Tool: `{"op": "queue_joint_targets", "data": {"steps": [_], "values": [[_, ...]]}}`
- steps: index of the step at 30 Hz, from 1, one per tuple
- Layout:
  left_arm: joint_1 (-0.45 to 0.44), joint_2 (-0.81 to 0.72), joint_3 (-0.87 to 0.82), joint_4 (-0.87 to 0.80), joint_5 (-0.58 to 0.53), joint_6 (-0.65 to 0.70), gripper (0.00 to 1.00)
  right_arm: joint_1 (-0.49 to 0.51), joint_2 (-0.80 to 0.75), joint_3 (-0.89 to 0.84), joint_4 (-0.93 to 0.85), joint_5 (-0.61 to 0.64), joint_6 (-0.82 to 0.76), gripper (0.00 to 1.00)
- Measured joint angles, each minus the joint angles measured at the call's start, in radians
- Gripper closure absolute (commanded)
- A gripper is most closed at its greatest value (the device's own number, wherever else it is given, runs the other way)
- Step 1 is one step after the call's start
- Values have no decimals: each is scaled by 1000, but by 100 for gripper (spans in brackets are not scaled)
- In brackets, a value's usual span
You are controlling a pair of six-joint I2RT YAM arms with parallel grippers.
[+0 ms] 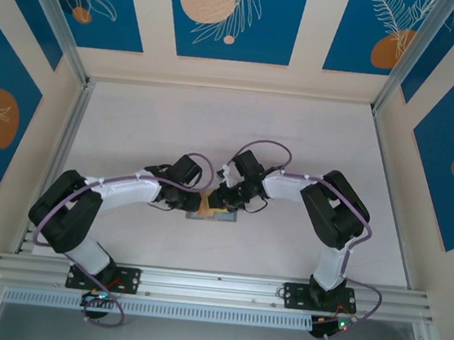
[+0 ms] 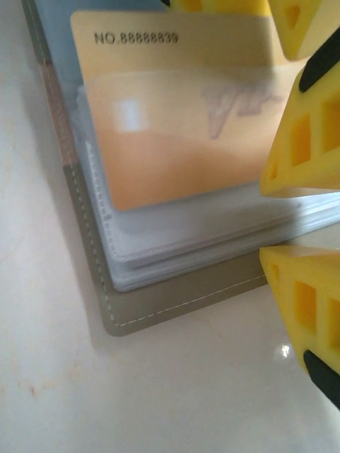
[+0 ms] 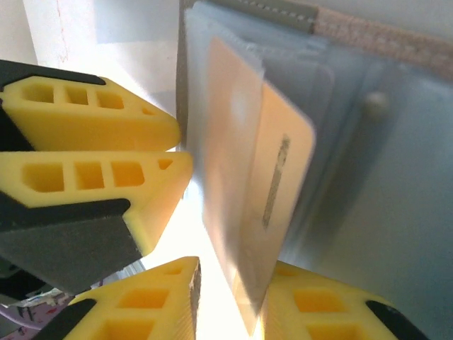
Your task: Put the credit cards into the card holder
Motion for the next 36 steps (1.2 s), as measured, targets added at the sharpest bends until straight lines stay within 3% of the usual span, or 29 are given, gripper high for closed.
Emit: {"op": "queue_joint_targets", "data": {"steps": [10, 14, 17, 28, 36], "values": [[48, -86, -14, -2, 58, -25, 80, -6, -35, 63, -197, 96, -61, 69], [57, -62, -26, -1, 68, -27, 84, -6, -35, 79, -241, 154, -72, 94], [59, -35, -32, 3, 73, -24, 87, 1, -31, 105, -274, 202, -76, 100], [62, 10, -61, 44, 73, -24, 89, 51, 80, 224, -332, 315, -82, 100], [64, 10, -69, 59, 77, -24, 90, 84, 106, 252, -324, 292, -70, 100]]}}
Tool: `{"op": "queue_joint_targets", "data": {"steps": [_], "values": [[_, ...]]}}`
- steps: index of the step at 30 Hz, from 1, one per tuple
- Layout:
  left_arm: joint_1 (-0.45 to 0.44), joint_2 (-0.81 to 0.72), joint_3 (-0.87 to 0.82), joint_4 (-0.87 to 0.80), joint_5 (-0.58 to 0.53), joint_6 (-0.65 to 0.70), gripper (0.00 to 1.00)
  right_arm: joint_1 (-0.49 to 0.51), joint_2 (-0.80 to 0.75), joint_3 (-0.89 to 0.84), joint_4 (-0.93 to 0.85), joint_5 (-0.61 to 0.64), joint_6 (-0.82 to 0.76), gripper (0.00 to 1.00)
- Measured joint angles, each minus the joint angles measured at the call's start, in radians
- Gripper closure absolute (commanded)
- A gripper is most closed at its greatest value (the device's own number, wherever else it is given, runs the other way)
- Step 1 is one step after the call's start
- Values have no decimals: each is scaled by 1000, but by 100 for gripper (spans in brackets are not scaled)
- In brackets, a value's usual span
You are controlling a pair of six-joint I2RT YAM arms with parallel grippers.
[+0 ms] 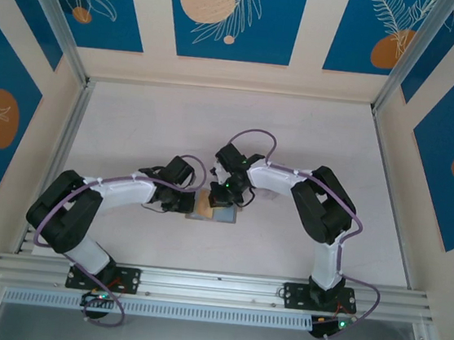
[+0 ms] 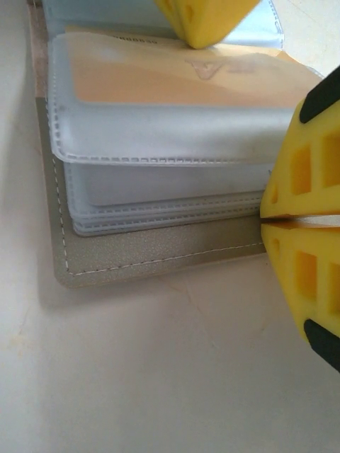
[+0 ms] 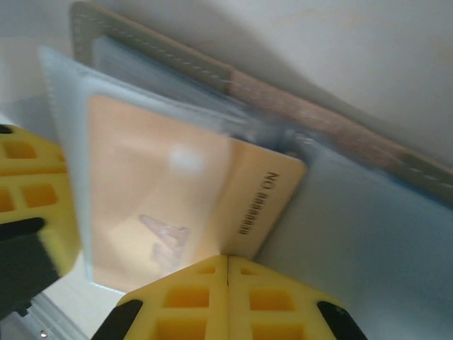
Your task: Put the credit cards into the card holder
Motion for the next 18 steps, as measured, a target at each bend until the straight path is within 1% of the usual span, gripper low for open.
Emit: {"op": "queue_joint_targets", "data": {"steps": [6, 9, 18], "values": [[0, -1, -3, 4, 1, 0, 89, 15, 12, 11, 61, -66, 42, 100], [0, -6, -7, 7, 0, 0, 89, 14, 12, 11, 74, -74, 52, 100], [0, -17, -20, 21, -3, 0, 90, 14, -57, 11, -35, 77, 43, 100]]}}
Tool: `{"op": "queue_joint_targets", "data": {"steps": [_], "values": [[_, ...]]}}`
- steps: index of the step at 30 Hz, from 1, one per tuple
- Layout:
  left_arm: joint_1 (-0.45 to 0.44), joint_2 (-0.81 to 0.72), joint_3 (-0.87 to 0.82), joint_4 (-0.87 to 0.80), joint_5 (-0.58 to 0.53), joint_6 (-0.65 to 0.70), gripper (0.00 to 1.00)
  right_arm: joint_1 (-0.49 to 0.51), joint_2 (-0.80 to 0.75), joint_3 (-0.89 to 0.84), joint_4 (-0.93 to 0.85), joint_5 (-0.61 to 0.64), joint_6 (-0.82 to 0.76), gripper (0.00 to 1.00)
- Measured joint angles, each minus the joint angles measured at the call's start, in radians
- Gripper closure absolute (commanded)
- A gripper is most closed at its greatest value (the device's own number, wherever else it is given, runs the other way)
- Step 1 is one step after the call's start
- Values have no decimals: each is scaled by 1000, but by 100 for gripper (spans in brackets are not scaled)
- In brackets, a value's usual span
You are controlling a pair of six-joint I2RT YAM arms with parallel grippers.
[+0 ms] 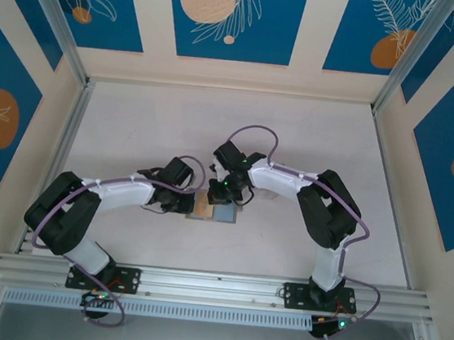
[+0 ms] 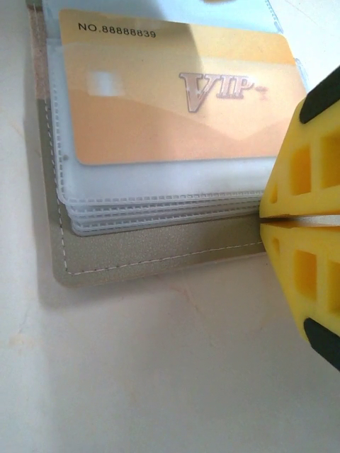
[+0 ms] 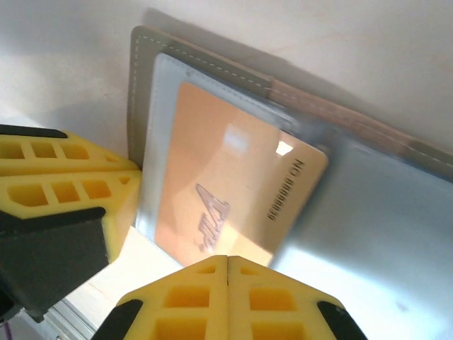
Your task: Put the credit cards into the card holder
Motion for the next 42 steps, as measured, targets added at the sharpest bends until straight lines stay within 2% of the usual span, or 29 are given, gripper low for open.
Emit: {"op": "queue_joint_targets", "data": {"steps": [12, 30, 33, 37, 42], "values": [[0, -2, -1, 0, 0, 0, 89, 20, 55, 1, -32, 75, -2, 100], [0, -4, -9, 8, 0, -1, 89, 9, 65, 5, 31, -23, 58, 99], [0, -6, -11, 11, 0, -3, 90, 11, 58, 9, 11, 20, 48, 95], [0, -9, -19, 20, -1, -4, 90, 10, 25, 35, -62, 120, 12, 98], [0, -11, -22, 24, -1, -16, 89, -31, -17, 40, -105, 188, -30, 100]]}}
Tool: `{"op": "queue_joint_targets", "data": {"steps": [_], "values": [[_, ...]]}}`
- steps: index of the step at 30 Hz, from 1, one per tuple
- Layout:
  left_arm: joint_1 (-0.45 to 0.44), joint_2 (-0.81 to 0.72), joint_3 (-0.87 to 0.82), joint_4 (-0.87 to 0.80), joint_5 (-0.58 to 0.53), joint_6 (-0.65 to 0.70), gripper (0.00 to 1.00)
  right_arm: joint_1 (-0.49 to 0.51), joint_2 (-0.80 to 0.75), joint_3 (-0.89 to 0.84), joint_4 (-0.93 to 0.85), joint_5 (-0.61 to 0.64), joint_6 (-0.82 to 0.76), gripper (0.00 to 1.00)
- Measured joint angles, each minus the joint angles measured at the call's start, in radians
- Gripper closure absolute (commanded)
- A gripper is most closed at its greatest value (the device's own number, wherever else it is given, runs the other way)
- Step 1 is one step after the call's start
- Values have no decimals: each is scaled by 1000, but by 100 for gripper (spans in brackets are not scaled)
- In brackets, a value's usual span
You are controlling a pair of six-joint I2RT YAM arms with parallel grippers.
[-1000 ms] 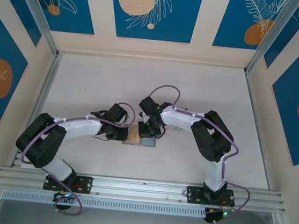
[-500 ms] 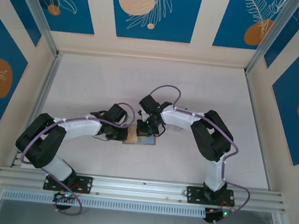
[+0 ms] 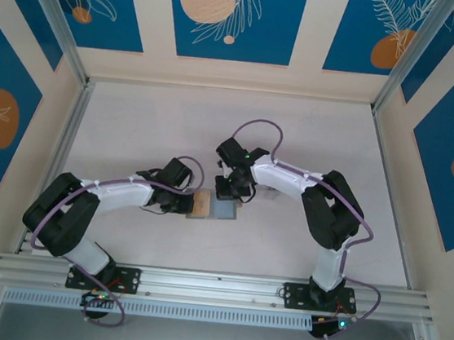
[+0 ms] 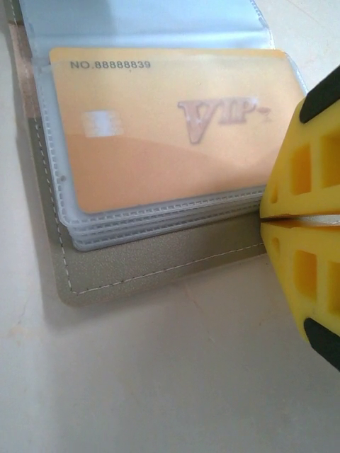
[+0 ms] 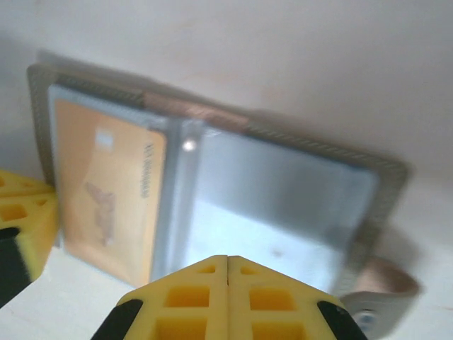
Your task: Put the credit cards into the card holder
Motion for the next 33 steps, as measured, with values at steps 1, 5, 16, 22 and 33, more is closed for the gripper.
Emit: {"op": "queue_joint_targets", "data": {"steps": [1, 5, 16, 22, 33], "values": [[0, 0, 0, 0, 0, -3, 89, -6, 0, 0, -3, 9, -7, 100], [-1, 0, 0, 0, -2, -13, 89, -24, 14, 2, -9, 32, -26, 100], [-14, 0, 0, 0, -11, -14, 89, 10, 82, 11, 2, -45, -50, 100], [-25, 1, 7, -6, -27, -14, 89, 13, 86, 7, 46, -188, -47, 99], [-36, -37, 22, -68, -29, -14, 72, 5, 119, -8, 209, -422, 24, 91]]}}
